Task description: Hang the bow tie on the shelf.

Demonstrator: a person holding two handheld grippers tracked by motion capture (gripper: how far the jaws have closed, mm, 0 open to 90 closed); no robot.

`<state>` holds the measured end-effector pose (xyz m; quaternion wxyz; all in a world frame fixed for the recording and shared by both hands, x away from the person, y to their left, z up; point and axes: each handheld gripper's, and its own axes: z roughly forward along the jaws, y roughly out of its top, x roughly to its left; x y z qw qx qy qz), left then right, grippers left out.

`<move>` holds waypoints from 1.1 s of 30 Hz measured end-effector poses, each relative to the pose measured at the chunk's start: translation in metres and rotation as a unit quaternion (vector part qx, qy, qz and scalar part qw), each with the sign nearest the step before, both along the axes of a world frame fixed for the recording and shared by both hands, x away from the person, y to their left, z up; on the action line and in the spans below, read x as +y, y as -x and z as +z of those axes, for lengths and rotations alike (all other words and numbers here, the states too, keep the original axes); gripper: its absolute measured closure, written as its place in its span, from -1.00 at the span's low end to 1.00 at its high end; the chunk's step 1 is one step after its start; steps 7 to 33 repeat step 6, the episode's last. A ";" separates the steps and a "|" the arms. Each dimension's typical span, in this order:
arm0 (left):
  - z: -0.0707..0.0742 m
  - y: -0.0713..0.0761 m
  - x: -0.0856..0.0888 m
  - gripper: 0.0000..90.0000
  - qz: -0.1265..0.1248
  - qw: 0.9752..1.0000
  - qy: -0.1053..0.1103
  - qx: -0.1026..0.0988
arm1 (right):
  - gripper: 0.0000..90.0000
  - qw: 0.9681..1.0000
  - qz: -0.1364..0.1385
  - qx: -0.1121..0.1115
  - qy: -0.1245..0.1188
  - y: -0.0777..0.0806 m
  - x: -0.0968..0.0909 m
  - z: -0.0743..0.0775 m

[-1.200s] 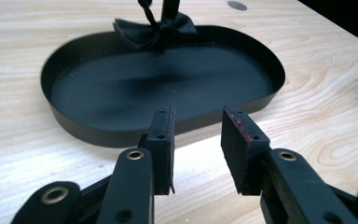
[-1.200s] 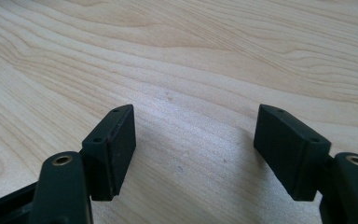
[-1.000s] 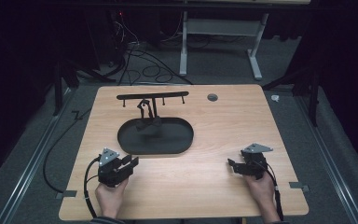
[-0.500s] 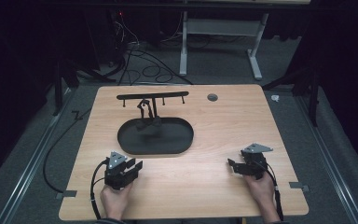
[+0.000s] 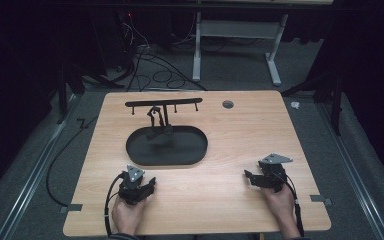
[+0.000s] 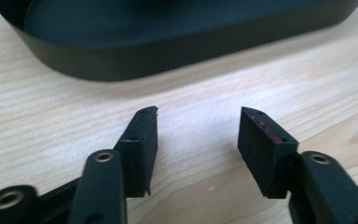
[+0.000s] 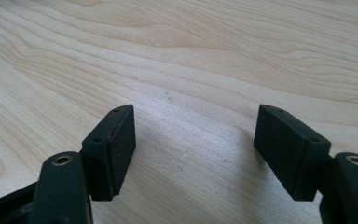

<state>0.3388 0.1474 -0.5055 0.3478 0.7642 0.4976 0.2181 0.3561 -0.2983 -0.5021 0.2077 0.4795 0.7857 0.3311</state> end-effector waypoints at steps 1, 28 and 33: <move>-0.001 0.000 0.000 0.01 0.000 1.000 0.003 -0.003 | -0.31 1.000 0.000 0.000 0.000 0.000 0.000 0.000; -0.001 -0.001 0.000 -0.08 -0.002 1.000 0.005 -0.002 | -0.31 1.000 0.000 0.000 0.000 0.000 0.000 0.000; -0.001 -0.001 0.000 -0.08 -0.002 1.000 0.005 -0.002 | -0.31 1.000 0.000 0.000 0.000 0.000 0.000 0.000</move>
